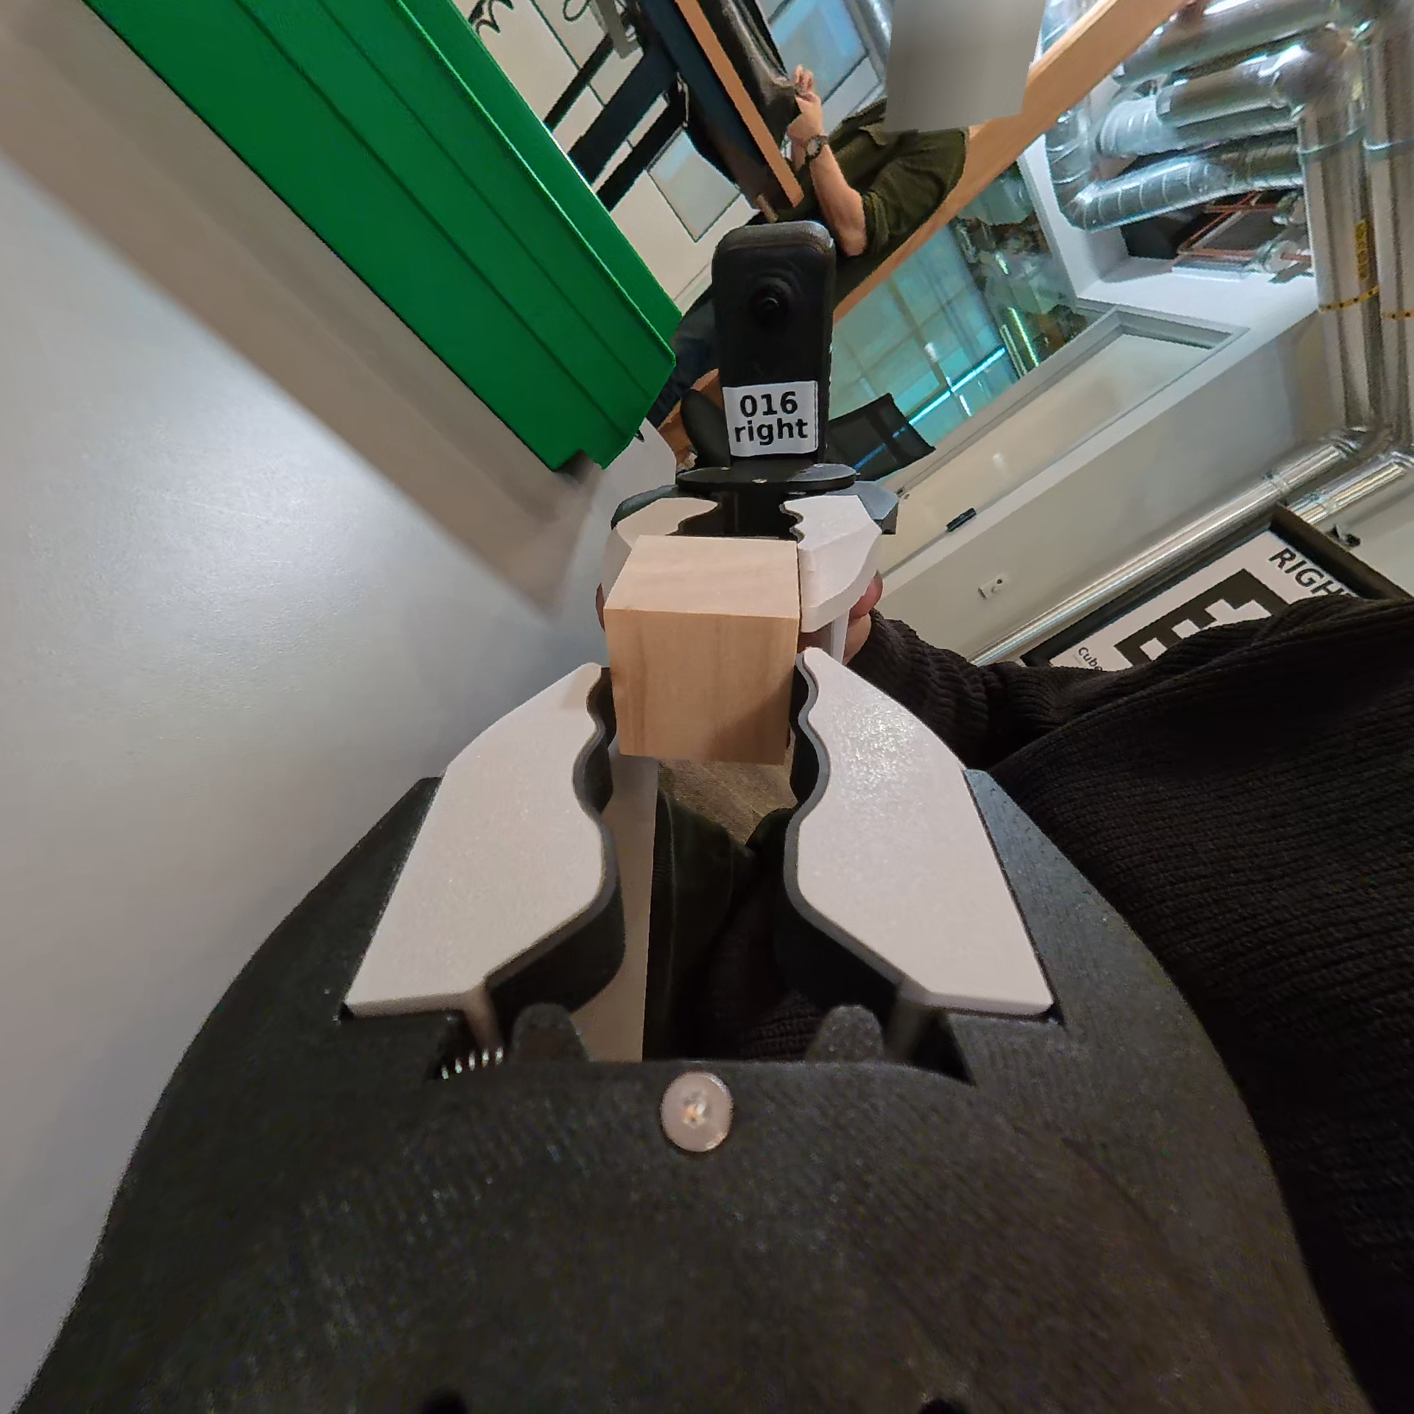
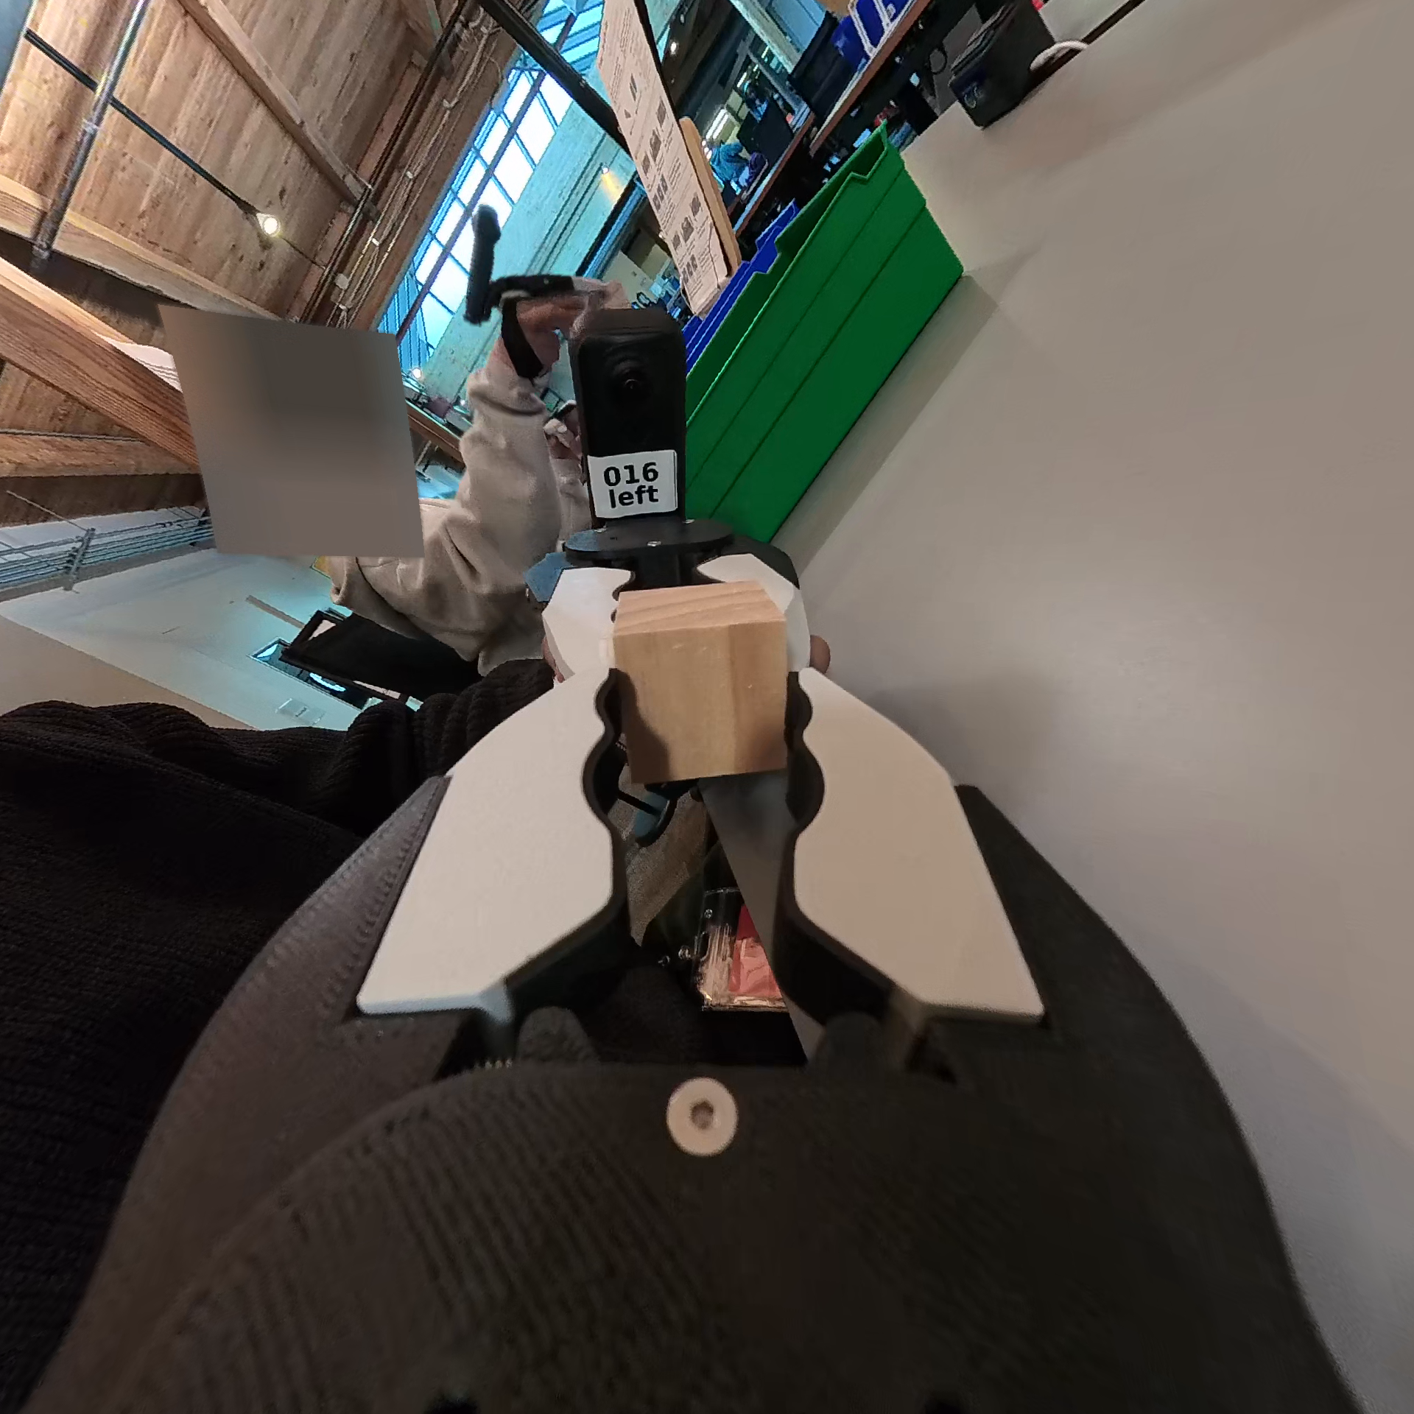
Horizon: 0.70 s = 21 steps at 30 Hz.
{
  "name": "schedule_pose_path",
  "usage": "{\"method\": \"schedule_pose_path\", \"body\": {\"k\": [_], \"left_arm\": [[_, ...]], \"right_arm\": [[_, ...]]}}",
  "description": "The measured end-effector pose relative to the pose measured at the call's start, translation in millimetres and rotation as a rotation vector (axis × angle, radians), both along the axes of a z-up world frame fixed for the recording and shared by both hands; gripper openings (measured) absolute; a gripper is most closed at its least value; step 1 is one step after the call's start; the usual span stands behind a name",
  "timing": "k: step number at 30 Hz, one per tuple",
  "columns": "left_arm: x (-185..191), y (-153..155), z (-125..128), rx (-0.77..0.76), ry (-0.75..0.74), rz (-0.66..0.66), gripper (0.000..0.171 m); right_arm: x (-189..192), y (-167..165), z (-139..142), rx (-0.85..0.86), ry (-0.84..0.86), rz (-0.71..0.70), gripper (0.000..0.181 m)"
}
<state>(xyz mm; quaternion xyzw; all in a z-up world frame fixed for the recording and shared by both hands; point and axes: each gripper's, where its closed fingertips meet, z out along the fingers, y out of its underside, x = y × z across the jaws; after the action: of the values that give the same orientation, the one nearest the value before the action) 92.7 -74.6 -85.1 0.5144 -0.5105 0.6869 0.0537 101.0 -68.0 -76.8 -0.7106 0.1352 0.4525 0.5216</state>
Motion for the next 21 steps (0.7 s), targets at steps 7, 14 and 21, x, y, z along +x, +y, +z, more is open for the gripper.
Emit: {"method": "schedule_pose_path", "body": {"k": [7, 14, 21], "left_arm": [[-1, -2, 0, 0.000, -0.010, -0.008, 0.045], [-2, -5, -4, 0.056, -0.018, -0.014, 0.067], [-2, -9, -14, 0.173, -0.024, -0.008, 0.080]], "right_arm": [[0, -1, 0, -0.010, 0.006, 0.015, 0.041], [3, -1, -3, -0.023, -0.027, 0.001, 0.041], [6, -1, -4, -0.029, -0.067, -0.014, 0.041]]}}
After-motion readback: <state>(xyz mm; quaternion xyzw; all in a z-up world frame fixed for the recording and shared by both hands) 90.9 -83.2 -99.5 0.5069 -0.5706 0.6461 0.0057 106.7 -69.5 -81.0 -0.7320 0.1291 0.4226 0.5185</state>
